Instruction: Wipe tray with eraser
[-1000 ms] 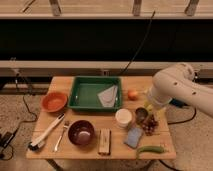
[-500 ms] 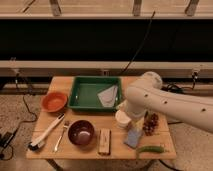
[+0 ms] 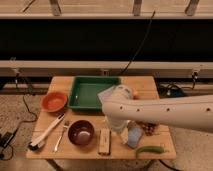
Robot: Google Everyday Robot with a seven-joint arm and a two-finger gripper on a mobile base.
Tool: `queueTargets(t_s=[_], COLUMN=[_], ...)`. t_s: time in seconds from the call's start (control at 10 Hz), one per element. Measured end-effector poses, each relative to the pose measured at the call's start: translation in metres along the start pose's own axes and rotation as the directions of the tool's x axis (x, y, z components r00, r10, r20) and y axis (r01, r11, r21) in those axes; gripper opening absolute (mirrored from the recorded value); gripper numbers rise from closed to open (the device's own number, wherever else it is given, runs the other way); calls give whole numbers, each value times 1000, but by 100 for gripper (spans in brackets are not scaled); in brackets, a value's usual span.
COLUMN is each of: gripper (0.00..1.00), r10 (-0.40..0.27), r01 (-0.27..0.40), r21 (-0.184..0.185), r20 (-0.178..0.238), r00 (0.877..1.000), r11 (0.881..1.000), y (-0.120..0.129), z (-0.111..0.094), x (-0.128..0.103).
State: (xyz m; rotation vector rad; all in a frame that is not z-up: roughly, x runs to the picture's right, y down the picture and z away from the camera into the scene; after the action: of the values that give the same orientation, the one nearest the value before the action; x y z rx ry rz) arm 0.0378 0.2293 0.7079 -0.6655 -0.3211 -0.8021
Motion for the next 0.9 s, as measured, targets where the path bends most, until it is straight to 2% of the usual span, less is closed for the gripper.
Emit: queueTargets(t_s=[0.4,0.9], gripper=[80,80], r10=[-23,-57], r01=[24,58], r21=[-39,-40], r20=[34,31], r00=[999,998], r11=[999,998], y=[-5,-19], z=[22,29], x=[-8,-20])
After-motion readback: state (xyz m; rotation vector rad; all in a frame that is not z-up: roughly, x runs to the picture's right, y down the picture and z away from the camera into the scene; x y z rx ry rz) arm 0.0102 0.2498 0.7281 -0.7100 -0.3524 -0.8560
